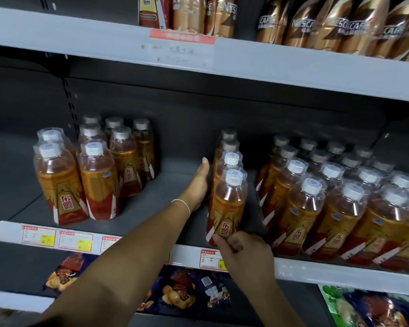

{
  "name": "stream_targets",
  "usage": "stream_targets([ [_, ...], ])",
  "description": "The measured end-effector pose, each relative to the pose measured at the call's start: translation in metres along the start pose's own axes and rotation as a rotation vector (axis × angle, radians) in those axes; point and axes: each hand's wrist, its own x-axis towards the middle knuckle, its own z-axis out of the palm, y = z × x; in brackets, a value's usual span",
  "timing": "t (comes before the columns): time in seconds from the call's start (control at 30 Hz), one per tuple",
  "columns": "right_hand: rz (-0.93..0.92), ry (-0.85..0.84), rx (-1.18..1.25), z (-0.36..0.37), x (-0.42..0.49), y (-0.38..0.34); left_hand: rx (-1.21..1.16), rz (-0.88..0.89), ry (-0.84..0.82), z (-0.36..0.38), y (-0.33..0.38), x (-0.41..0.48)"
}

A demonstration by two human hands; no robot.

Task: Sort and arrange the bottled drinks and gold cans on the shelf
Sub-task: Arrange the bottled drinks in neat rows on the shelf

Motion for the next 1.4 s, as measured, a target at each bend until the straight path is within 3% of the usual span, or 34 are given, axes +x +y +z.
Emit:
stream_targets([
  [0.13, -0.048, 0.093, -0.056, 0.001, 0.003, 0.004, -0.011, -0.004, -0.05, 0.001, -0.002, 0.003],
  [0.73, -0.025, 0.157, 0.028, 0.01, 0.005, 0.015, -0.243, -0.063, -0.176, 0.005, -0.014, 0.026],
  [1.4, -0.037, 0.221, 0.064, 0.011, 0.003, 0.011, -0.332, -0.138, -0.173, 0.002, -0.018, 0.033],
])
